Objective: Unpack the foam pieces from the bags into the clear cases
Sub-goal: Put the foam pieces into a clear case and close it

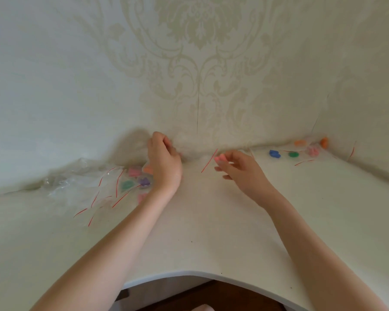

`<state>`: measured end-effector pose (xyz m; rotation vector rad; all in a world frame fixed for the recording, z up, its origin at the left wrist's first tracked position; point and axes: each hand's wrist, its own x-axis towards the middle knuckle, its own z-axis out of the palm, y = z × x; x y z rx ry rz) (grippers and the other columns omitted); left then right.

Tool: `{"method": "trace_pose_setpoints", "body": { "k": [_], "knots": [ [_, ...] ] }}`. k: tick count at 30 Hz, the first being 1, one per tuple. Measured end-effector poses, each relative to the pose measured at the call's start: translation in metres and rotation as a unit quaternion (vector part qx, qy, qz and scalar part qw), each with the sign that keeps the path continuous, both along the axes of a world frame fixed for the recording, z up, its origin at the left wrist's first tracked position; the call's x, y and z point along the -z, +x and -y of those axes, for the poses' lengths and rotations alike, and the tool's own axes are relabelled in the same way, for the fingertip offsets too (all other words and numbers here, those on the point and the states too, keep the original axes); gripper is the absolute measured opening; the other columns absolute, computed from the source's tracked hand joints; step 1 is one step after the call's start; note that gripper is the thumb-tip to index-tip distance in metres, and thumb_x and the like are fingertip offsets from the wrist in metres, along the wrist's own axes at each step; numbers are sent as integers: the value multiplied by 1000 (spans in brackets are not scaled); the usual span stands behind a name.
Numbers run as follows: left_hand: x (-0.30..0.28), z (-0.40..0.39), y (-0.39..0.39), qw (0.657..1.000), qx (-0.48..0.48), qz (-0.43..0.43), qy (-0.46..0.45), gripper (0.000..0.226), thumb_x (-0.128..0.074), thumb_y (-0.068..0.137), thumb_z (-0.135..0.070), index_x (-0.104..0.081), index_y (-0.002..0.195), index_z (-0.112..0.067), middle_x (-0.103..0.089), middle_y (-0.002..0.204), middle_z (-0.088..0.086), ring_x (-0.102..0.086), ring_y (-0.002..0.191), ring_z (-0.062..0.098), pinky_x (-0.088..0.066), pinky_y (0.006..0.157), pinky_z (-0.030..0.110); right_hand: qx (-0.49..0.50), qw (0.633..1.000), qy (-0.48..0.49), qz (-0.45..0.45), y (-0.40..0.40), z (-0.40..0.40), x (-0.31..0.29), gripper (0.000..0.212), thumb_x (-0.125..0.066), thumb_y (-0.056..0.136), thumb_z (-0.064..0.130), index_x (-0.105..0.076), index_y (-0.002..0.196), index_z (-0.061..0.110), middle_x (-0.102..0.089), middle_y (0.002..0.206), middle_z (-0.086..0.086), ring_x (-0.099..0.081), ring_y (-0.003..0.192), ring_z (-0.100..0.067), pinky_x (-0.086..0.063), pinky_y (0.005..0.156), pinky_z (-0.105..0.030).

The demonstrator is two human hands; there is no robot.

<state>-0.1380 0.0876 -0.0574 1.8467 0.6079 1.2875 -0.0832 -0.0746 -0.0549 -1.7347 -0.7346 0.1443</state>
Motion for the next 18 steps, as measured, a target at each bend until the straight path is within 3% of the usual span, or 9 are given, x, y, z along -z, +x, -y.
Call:
{"method": "trace_pose_setpoints", "body": {
  "k": [2, 5, 8, 9, 11, 14, 16, 18],
  "knots": [
    [-4, 4, -5, 1000, 8, 7, 19, 23, -39, 83, 9, -43, 82, -14, -49, 86, 9, -47, 73, 22, -34, 63, 21, 8, 1000, -12, -17, 1, -1, 7, 8, -50, 97, 16, -47, 90, 16, -70, 93, -1, -67, 71, -14, -47, 56, -20],
    [-6, 2, -15, 999, 26, -8, 22, 23, -40, 86, 7, -47, 84, -15, -51, 91, 10, -57, 76, 28, -39, 63, 24, 11, 999, -42, 8, -2, -1, 16, 5, -45, 97, 9, -43, 95, 13, -68, 90, -6, -58, 55, -10, -39, 48, -14],
    [-18, -10, -45, 1000, 22, -5, -2, 26, -38, 88, 7, -52, 87, -14, -45, 100, 5, -64, 73, 18, -47, 65, 23, 7, 998, -52, 39, -6, -5, 16, 26, -38, 94, 1, -52, 110, 16, -59, 81, -6, -50, 49, -1, -37, 49, -10],
    [-21, -16, -59, 1000, 17, -7, 1, 28, -37, 88, 9, -56, 87, -12, -45, 101, 5, -62, 64, 5, -49, 62, 21, 1, 998, -54, 43, -8, -7, 17, 31, -36, 94, -1, -56, 109, 18, -55, 78, -3, -48, 49, 2, -37, 49, -10],
    [-26, -33, -88, 999, -6, -10, 36, 34, -36, 85, 13, -62, 83, -9, -47, 99, 7, -57, 60, -2, -47, 58, 13, -7, 997, -64, 45, -12, -12, 18, 33, -35, 95, 0, -62, 96, 18, -49, 71, 3, -46, 52, 4, -35, 52, -13],
    [-27, -60, -128, 995, -60, -4, 75, 40, -38, 80, 14, -68, 79, -14, -54, 94, 8, -56, 71, 2, -41, 68, 7, -11, 997, -70, 28, -17, -20, 17, 35, -34, 94, 3, -61, 81, 20, -45, 67, 7, -42, 60, -5, -32, 60, -24],
    [-22, -76, -147, 991, -96, -18, 88, 38, -40, 80, 14, -71, 83, -9, -58, 96, 12, -53, 75, 0, -33, 69, 2, -33, 997, -73, 14, -24, -24, 14, 33, -34, 94, 5, -61, 80, 19, -44, 68, 9, -40, 62, -7, -31, 62, -24],
    [-10, -89, -160, 986, -114, -59, 102, 34, -42, 83, 13, -71, 87, -4, -59, 98, 16, -58, 83, 16, -32, 72, 6, -51, 995, -90, 9, -30, -28, 13, 31, -34, 95, 7, -62, 83, 15, -45, 69, 13, -40, 62, -4, -30, 61, -21]
  ]
}}
